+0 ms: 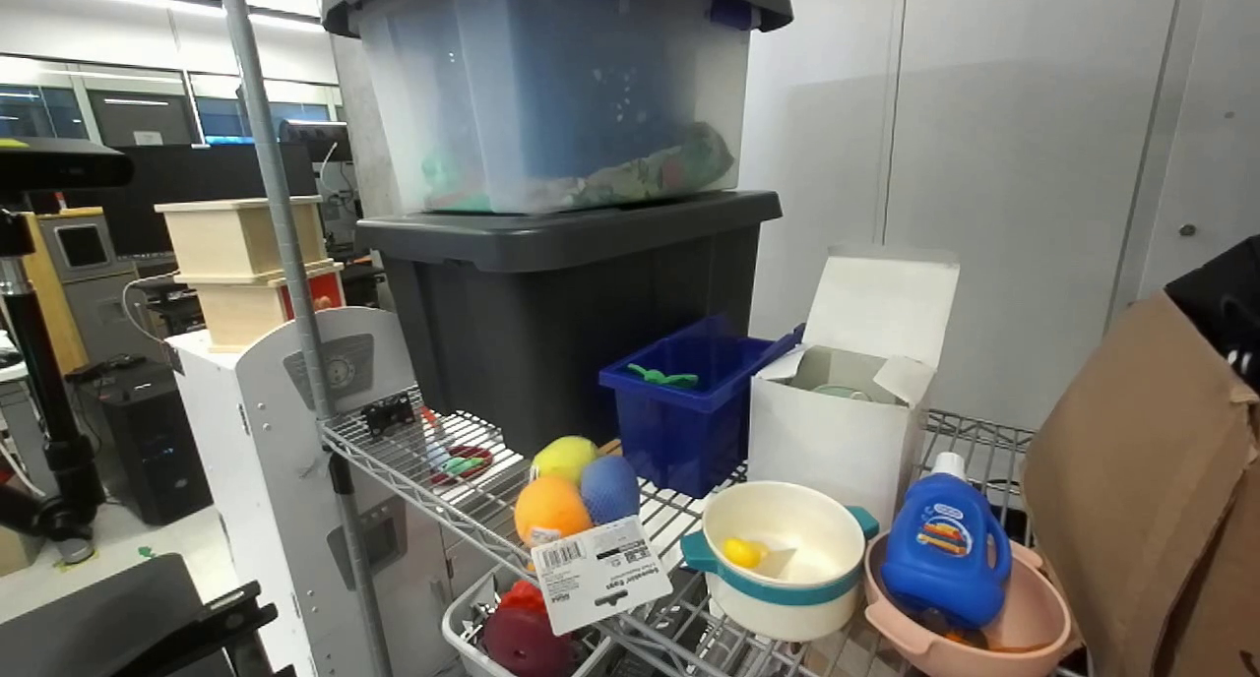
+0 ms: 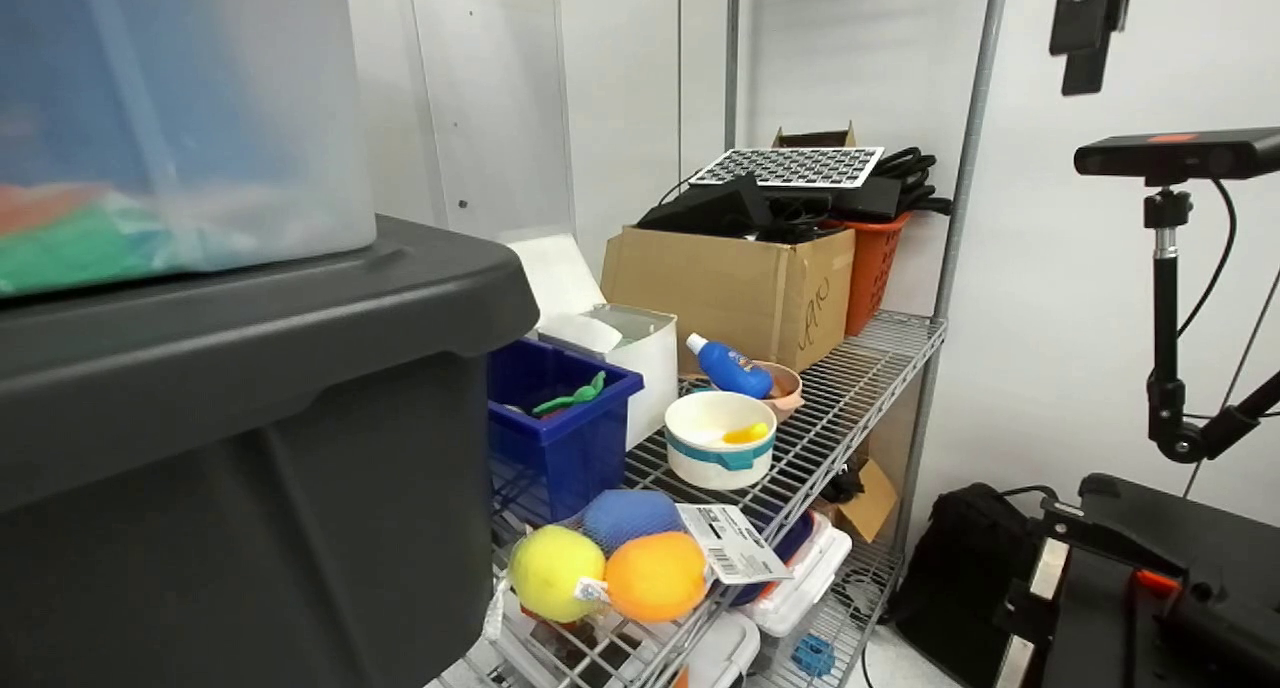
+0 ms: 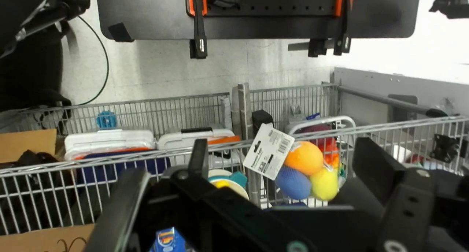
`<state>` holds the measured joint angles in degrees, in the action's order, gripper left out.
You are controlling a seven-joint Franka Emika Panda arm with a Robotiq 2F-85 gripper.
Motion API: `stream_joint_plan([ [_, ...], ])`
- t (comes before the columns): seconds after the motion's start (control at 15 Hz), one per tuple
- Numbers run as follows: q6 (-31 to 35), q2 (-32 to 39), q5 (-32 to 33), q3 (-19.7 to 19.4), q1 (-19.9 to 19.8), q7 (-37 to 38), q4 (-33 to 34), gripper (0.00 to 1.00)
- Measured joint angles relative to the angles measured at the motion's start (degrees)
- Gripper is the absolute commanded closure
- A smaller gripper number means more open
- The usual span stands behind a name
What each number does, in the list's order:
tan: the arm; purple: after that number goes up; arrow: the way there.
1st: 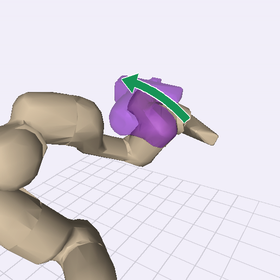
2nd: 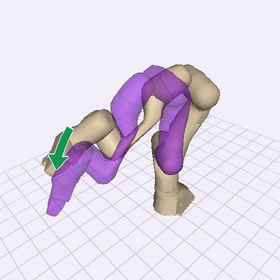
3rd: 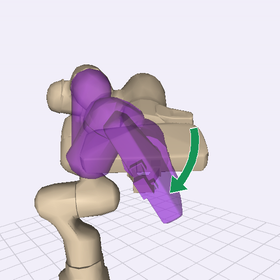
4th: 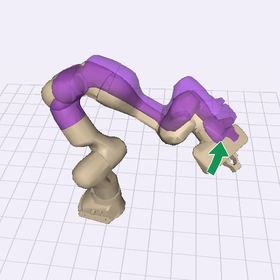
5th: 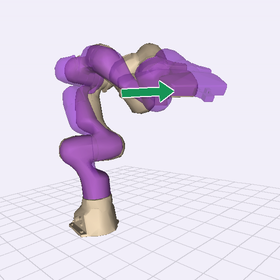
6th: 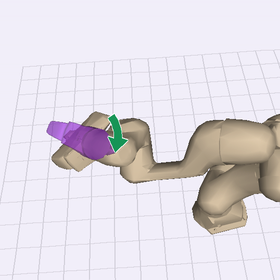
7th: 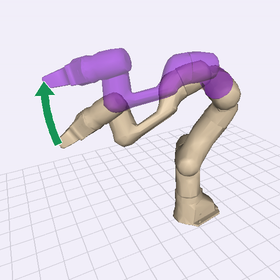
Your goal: Remove the yellow ball from the white pot and place it inside the blue storage bin
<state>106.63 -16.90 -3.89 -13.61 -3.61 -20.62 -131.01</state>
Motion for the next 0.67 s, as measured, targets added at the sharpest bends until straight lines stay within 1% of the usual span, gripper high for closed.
stream_joint_plan([
  [0.27, 3.82, -0.85, 2.54, 0.94, -0.01, -0.45, -7.01, 0.0],
  [0.53, 5.7, -4.22, 2.62, 1.81, -0.02, -0.68, -11.32, 0.0],
  [0.67, 10.24, -6.33, 2.92, 2.21, -0.06, 0.04, -13.67, 0.0],
])
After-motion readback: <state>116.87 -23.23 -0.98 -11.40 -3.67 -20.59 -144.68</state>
